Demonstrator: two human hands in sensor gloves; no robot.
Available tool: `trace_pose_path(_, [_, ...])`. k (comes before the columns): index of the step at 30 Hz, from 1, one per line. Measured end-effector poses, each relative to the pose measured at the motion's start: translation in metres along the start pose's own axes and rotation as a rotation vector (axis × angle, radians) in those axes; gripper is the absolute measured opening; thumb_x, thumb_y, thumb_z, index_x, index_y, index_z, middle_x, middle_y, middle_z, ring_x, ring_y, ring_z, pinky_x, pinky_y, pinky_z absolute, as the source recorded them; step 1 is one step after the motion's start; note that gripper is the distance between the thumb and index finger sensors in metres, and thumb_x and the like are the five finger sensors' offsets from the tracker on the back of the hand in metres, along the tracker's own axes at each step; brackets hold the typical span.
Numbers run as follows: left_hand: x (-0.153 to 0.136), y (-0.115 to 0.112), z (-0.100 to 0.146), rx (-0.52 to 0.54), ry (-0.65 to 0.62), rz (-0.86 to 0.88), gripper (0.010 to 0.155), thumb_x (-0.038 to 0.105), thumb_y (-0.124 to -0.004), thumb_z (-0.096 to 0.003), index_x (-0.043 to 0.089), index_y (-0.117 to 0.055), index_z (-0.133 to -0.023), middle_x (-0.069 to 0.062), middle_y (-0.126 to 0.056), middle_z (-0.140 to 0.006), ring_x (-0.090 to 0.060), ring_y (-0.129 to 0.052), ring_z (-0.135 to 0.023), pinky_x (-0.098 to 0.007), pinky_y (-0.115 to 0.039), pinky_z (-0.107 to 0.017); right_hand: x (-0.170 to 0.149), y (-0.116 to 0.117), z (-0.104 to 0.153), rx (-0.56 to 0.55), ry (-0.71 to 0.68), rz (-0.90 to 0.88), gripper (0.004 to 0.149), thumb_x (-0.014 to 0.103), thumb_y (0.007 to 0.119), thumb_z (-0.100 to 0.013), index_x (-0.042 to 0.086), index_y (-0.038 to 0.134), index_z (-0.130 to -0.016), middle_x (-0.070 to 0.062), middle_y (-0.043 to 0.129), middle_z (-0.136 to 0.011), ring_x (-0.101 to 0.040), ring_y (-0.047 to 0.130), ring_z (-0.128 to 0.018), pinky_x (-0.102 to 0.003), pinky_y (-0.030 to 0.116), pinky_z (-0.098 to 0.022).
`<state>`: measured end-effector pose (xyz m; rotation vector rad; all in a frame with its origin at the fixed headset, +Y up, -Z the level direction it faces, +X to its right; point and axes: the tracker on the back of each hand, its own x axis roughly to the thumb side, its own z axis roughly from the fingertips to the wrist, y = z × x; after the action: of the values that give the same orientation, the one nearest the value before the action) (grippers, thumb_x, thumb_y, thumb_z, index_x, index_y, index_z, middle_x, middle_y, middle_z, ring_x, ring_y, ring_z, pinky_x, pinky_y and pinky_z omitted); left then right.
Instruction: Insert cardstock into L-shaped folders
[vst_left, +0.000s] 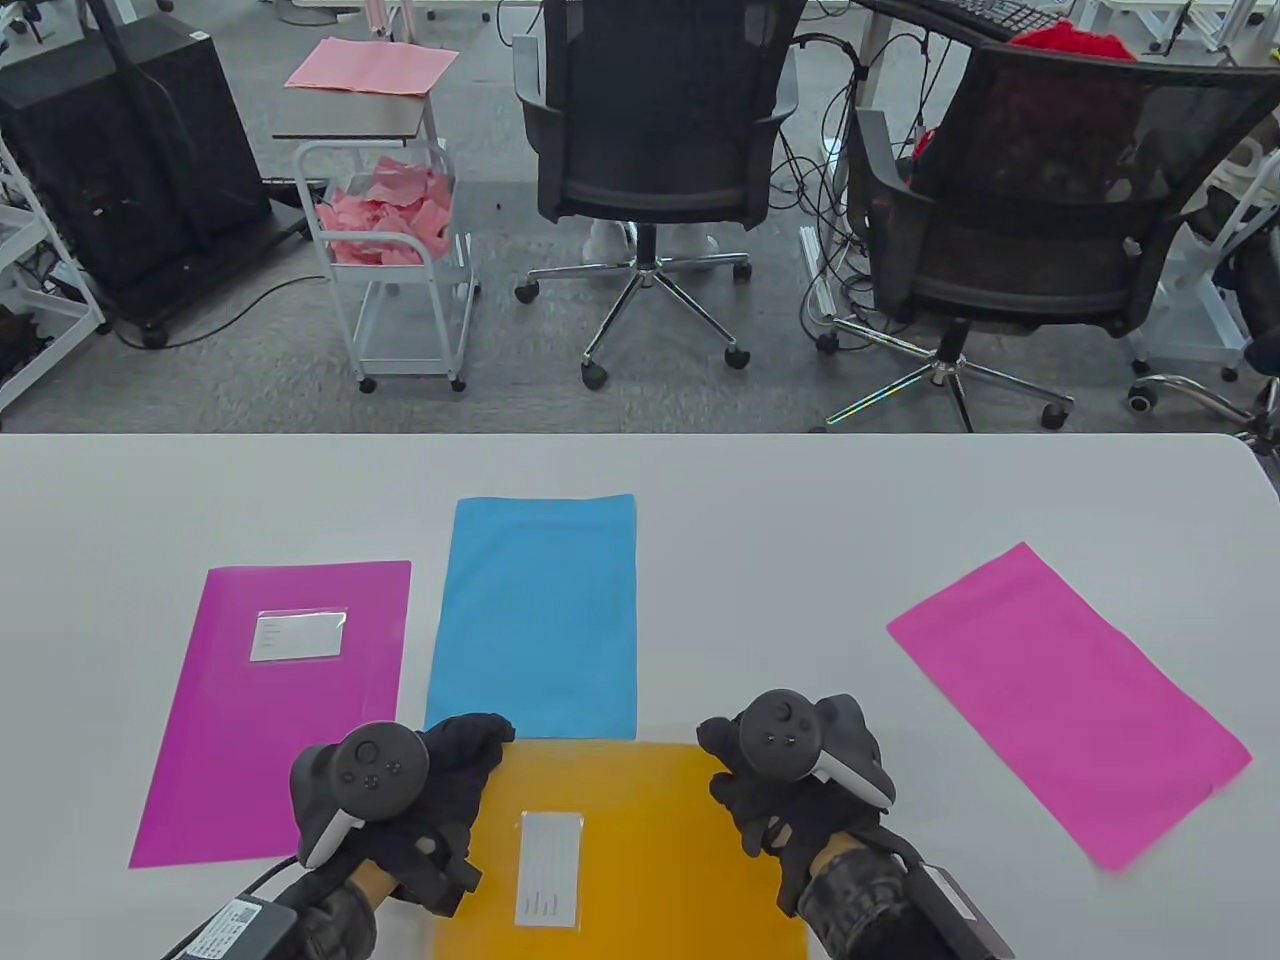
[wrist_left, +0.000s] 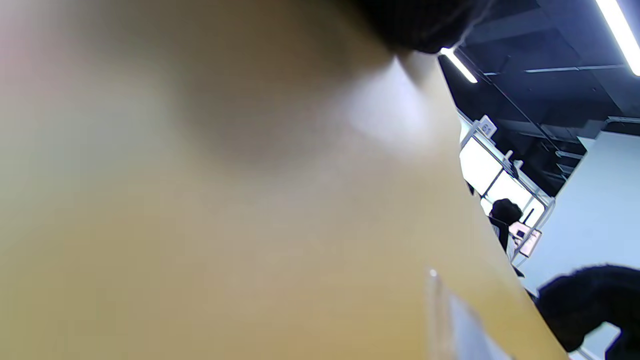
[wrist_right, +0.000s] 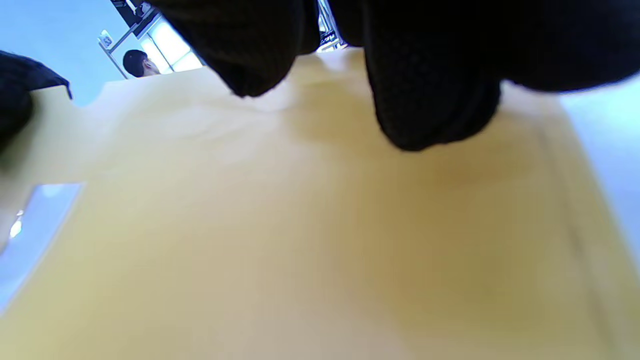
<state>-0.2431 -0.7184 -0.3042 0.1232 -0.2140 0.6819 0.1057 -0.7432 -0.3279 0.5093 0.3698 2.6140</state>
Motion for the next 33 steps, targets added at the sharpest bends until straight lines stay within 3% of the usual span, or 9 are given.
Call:
trace_pose_path(4, [-0.003,0.004,-0.001,0.001,-0.007,0.055,0.038,0.035,-0.08,-0.0384,0.029,-0.085,-0.075,-0.003,-0.101,-0.06,-0.017,-0.113,-0.029,-0.04,-0.093,-0.027,0.008,0.002,-0.001,-0.018,-0.031,-0.037,0.074,0.038,0.078,-0.039,0.025,0.033,-0.096,-0.02,0.038,-0.099,-0.028,0.094,-0.038,-0.037,0.087,-0.021])
trace_pose_path(9, [0.014,0.005,-0.002,0.01,-0.084,0.043,0.038,0.035,-0.08,-0.0383,0.03,-0.085,-0.075,-0.001,-0.1,-0.06,-0.015,-0.113,-0.029,-0.038,-0.094,-0.027,0.021,0.002,-0.004,0.007,-0.129,-0.123,0.075,0.035,0.078,-0.039,0.026,0.03,-0.097,-0.012,0.036,-0.104,-0.03,0.095,-0.038,-0.038,0.088,-0.021])
trace_pose_path(14, [0.015,0.004,-0.003,-0.001,-0.045,0.095,0.038,0.035,-0.08,-0.0379,0.03,-0.085,-0.075,-0.001,-0.101,-0.06,-0.015,-0.114,-0.028,-0.038,-0.094,-0.026,0.021,-0.005,0.0,-0.115,-0.143,-0.098,0.069,0.034,0.08,-0.037,0.02,0.042,-0.094,-0.022,0.054,-0.083,-0.024,0.095,-0.031,-0.034,0.087,-0.016])
trace_pose_path(16, [0.012,0.004,-0.005,-0.015,-0.022,0.131,0.038,0.035,-0.08,-0.0377,0.03,-0.085,-0.075,-0.002,-0.101,-0.059,-0.015,-0.114,-0.027,-0.038,-0.095,-0.026,0.02,-0.008,-0.001,-0.165,-0.123,-0.073,0.059,0.035,0.081,-0.036,0.017,0.054,-0.086,-0.02,0.068,-0.07,-0.022,0.096,-0.02,-0.032,0.087,-0.007])
trace_pose_path(22, [0.006,0.003,-0.006,-0.058,0.019,0.142,0.038,0.035,-0.078,-0.037,0.031,-0.085,-0.074,-0.001,-0.1,-0.059,-0.013,-0.114,-0.027,-0.036,-0.096,-0.027,0.005,0.0,-0.009,0.015,-0.041,-0.136,0.055,0.039,0.081,-0.038,0.017,0.058,-0.083,-0.023,0.082,-0.065,-0.025,0.1,-0.014,-0.034,0.089,-0.001])
trace_pose_path(27, [-0.009,-0.005,-0.004,-0.148,0.12,0.433,0.039,0.039,-0.077,-0.0412,0.032,-0.082,-0.08,0.0,-0.1,-0.064,-0.016,-0.116,-0.033,-0.039,-0.095,-0.03,0.0,-0.013,-0.005,-0.092,-0.069,-0.155,0.046,0.035,0.081,-0.034,0.018,0.07,-0.076,-0.018,0.087,-0.048,-0.024,0.097,-0.008,-0.033,0.085,0.002])
trace_pose_path(29, [-0.021,-0.012,-0.001,-0.201,0.218,0.664,0.053,0.046,-0.074,-0.0427,0.033,-0.068,-0.094,-0.004,-0.095,-0.078,-0.023,-0.115,-0.046,-0.044,-0.092,-0.038,-0.005,-0.015,-0.004,-0.081,-0.079,-0.197,0.045,0.035,0.081,-0.033,0.02,0.071,-0.075,-0.016,0.087,-0.049,-0.023,0.097,-0.009,-0.033,0.085,0.001])
trace_pose_path(31, [-0.035,-0.021,0.004,-0.352,0.314,0.834,0.075,0.059,-0.07,-0.0422,0.031,-0.041,-0.106,-0.007,-0.079,-0.097,-0.03,-0.107,-0.066,-0.049,-0.086,-0.049,-0.01,-0.015,-0.003,-0.057,-0.09,-0.247,0.045,0.036,0.08,-0.033,0.02,0.071,-0.075,-0.016,0.087,-0.049,-0.022,0.097,-0.009,-0.032,0.085,0.001])
trace_pose_path(33, [-0.046,-0.03,0.008,-0.522,0.32,0.923,0.091,0.073,-0.062,-0.041,0.027,-0.022,-0.109,-0.011,-0.062,-0.109,-0.036,-0.098,-0.08,-0.052,-0.079,-0.057,-0.013,-0.016,-0.004,-0.04,-0.1,-0.301,0.045,0.036,0.08,-0.034,0.021,0.071,-0.075,-0.015,0.087,-0.049,-0.021,0.096,-0.009,-0.031,0.085,0.001])
